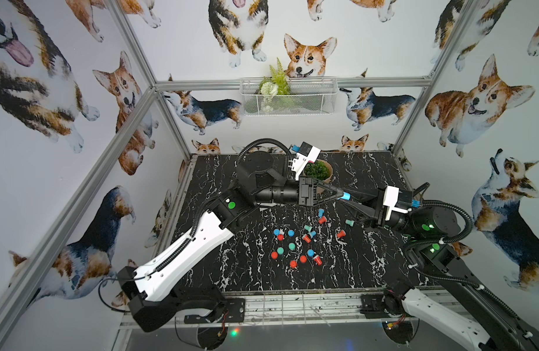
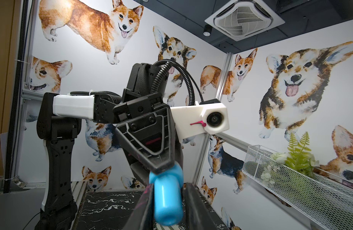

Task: Close the stamp cap
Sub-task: Pick up the stamp from the center of the board, then close the cover of the stamp.

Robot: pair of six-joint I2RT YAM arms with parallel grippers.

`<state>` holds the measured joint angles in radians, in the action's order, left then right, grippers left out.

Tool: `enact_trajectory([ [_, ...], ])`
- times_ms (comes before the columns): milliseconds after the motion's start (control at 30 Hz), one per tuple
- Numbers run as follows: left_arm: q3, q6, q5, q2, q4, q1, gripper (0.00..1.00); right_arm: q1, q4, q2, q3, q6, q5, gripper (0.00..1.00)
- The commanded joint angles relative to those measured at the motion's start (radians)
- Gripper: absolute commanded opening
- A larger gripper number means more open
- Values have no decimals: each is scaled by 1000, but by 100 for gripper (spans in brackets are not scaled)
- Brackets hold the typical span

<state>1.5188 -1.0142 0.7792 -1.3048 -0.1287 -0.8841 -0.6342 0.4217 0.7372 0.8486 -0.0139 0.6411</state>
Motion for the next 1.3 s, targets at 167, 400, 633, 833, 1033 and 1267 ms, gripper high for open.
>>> enact_trajectory([
  [167,-2,-16,19,-3,21,0,17,-1,54,2,15,-27,14,21],
  [400,-3,1,8,-7,-5,0,18,-1,46,-4,13,-28,14,11],
  [633,3,99,-56,18,-152,57,44,-1,-82,-5,24,-28,-58,6],
  [833,-38,184,-54,69,-253,223,58,-1,-235,-3,20,-67,-172,6],
  [1033,-39,394,-124,85,-491,399,60,-7,-404,36,35,-132,-290,5],
  [1267,-59,635,-361,75,-654,492,61,-84,-631,156,74,-228,-489,3],
])
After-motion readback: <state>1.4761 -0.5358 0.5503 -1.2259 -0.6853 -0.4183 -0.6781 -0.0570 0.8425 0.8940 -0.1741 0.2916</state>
